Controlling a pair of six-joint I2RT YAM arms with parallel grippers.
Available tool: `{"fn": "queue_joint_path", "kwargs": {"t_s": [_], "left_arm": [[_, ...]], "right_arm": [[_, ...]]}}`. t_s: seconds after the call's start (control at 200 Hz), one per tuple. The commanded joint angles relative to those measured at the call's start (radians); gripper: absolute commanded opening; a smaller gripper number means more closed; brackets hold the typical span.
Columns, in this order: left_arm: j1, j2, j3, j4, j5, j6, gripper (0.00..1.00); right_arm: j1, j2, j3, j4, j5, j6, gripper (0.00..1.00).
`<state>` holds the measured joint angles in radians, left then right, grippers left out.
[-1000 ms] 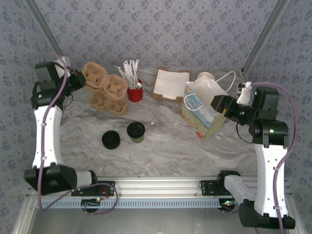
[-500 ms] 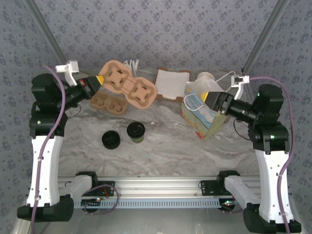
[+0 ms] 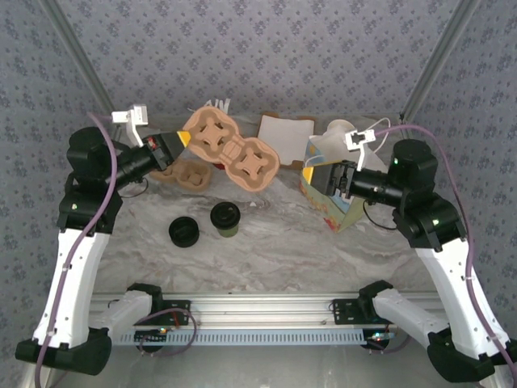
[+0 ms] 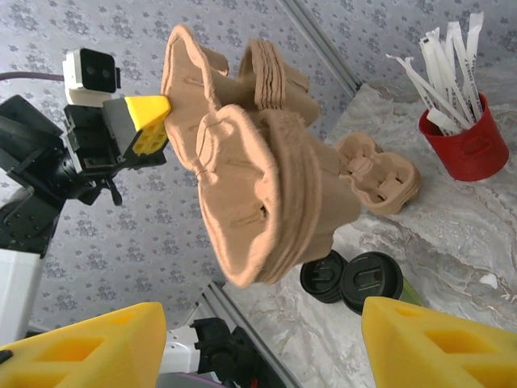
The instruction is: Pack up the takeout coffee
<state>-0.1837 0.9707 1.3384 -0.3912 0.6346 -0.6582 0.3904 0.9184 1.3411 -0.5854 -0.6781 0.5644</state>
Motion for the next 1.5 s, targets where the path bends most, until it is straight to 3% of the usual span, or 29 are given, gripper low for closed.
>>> {"fn": "queue_joint_path", "kwargs": {"t_s": [0.0, 0.46, 0.65, 0.815, 1.089, 1.494], "left_arm": [[0.005, 0.012, 0.040, -0.004, -0.043, 0.051, 0.00], [0.264, 0.146, 0.028, -0.016, -0.007, 0.114, 0.00], [0.370, 0.266, 0.002, -0.010, -0.014, 0.158, 0.00], [0.402, 0.405, -0.045, 0.022, -0.056, 0.199, 0.00], [0.455, 0.587, -0.057, 0.032, -0.034, 0.270, 0.00], [0.500, 0.595, 0.039, -0.026, 0.033, 0.305, 0.00]], "right_arm": [[0.019, 0.003, -0.003, 0.028, 0.047, -0.019, 0.68], [0.024, 0.049, -0.015, 0.010, 0.106, -0.026, 0.67], [0.101, 0.138, 0.008, 0.059, 0.152, -0.015, 0.66], [0.166, 0.212, 0.036, 0.070, 0.186, -0.021, 0.65], [0.207, 0.266, 0.046, 0.071, 0.217, -0.023, 0.65], [0.380, 0.509, 0.177, 0.074, 0.289, -0.024, 0.63]]}}
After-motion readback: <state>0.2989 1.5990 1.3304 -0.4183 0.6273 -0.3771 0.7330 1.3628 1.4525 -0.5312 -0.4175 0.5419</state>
